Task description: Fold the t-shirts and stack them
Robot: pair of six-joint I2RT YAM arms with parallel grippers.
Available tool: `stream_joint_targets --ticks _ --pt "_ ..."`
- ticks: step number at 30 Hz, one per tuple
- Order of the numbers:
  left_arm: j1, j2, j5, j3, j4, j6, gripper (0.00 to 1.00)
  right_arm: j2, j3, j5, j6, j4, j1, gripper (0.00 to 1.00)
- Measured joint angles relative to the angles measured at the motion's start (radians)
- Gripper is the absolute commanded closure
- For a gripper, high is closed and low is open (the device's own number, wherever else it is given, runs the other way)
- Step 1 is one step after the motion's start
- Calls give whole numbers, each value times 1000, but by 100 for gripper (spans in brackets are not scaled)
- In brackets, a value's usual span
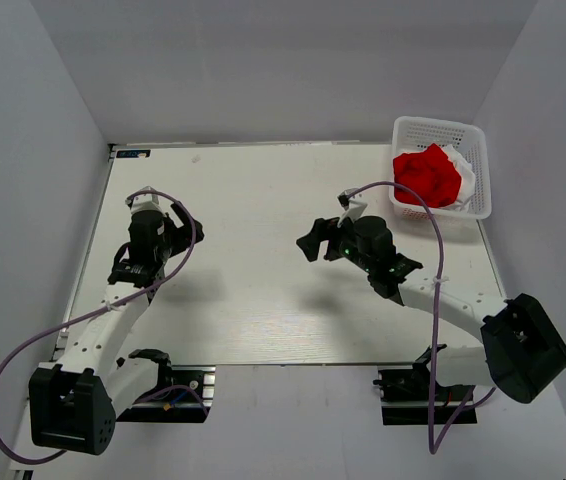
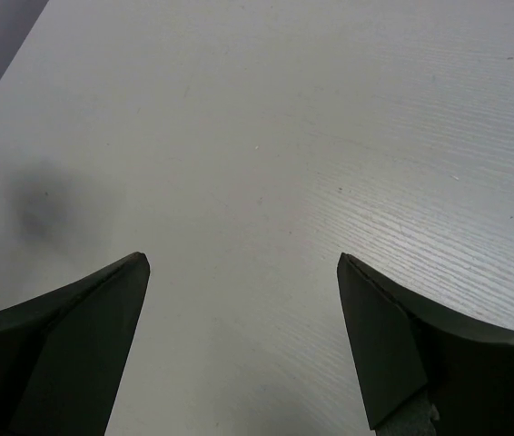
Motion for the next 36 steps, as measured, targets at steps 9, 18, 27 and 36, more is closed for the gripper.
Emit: stream_joint_targets --ticks 9,18,27,36 --pt "0 -9 16 0 3 0 0 10 0 -59 6 9 -2 10" --pt "0 -9 31 0 2 7 0 72 81 13 -6 -67 -20 10" --pt "0 -9 30 0 3 18 0 133 373 231 -51 -324 -311 10" --pt "0 -4 37 0 2 18 0 302 722 233 -204 -520 -674 10"
